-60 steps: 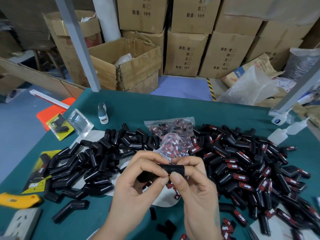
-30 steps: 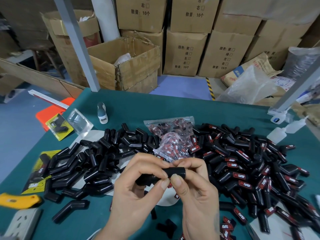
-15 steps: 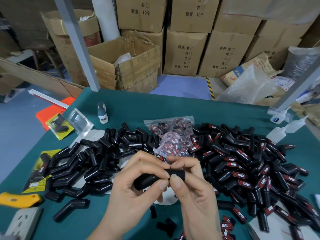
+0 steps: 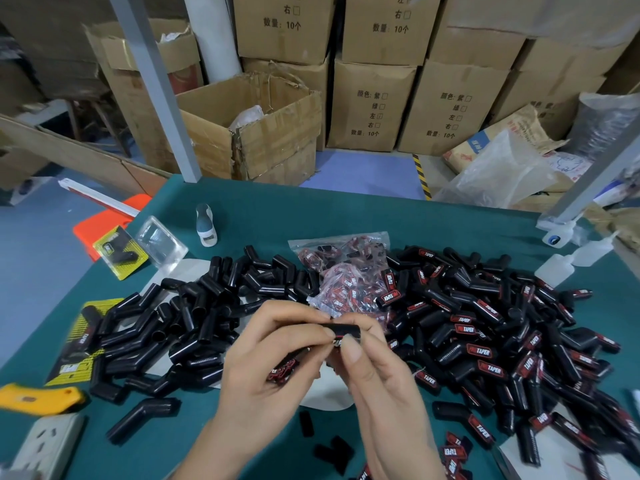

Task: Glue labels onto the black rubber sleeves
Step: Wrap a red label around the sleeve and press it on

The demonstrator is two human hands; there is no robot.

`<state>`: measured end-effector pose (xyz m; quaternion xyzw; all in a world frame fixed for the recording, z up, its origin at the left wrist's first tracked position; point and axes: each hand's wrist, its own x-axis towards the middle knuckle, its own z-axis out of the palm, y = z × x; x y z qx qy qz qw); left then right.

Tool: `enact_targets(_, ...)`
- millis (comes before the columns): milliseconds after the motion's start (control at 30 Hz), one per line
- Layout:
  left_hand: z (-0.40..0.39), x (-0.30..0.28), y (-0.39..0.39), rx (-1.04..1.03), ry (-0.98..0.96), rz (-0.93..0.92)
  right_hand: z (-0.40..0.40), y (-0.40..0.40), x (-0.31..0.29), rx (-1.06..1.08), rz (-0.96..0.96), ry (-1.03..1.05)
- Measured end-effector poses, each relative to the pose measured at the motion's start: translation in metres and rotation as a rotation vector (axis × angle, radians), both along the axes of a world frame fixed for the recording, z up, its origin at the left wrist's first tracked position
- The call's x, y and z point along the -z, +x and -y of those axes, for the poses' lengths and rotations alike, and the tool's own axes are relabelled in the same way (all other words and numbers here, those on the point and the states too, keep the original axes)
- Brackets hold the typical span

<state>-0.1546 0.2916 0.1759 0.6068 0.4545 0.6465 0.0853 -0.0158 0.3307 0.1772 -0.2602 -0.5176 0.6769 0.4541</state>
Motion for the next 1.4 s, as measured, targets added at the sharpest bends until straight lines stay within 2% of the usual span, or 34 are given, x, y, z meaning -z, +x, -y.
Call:
enact_targets(467,0.004,0.009,0.007,0.043,0.024,0.013,0.002,0.001,0.005,-0.007,-0.073,0.033)
enact_targets(800,0.005,0.009,0.006,0.066,0.035,0.107,0.002,0.002,0.007,0.031,0.026,0.07)
enact_targets(1100,0.006,0.004,0.004,0.018,0.005,0.012,0.001,0.004,0.002,0.038,0.055,0.081)
enact_targets(1233,0.005,-0.001,0.003,-0.031,-0.054,-0.047,0.003,0.005,-0.001,0.001,0.005,0.111)
enact_targets(1400,0.004,-0.008,0.007,0.015,-0.043,-0.053,0.004,0.006,-0.004,0.005,-0.08,0.058)
